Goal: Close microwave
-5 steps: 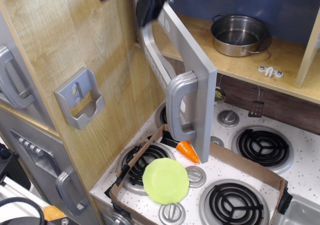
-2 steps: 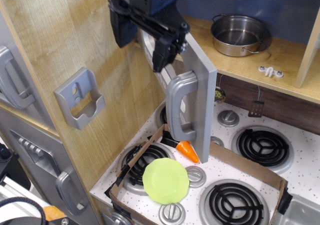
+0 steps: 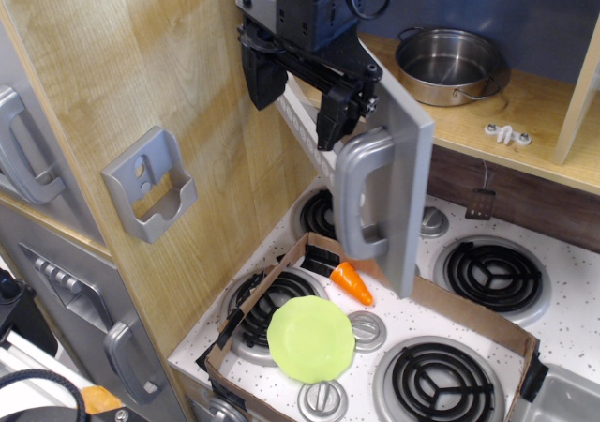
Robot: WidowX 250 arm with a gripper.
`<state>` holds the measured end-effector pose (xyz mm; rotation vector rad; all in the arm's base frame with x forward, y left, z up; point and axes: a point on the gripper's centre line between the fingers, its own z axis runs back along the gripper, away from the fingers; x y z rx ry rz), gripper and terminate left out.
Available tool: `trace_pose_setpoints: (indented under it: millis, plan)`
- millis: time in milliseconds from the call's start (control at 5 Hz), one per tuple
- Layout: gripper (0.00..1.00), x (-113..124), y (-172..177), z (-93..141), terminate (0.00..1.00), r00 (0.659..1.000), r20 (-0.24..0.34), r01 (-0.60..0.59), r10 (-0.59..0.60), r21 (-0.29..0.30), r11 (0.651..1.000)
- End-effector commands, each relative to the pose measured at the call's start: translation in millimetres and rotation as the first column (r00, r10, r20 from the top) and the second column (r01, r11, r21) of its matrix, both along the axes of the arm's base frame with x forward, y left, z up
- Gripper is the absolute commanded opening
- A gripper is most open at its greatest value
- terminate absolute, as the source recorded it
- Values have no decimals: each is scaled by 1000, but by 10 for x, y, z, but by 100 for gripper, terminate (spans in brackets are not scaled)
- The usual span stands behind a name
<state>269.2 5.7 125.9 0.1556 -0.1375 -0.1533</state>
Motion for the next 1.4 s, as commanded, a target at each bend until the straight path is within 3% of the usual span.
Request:
trace_pose_setpoints:
  millis: [0,400,1200]
  plan:
    - [100,311,-142,228,0,991,129,25,-25,2,1000]
    - [100,693,-258,361,0,975,205,79,-82,24,997]
    - [100,1157,-410,438,0,953,253,163,-167,37,986]
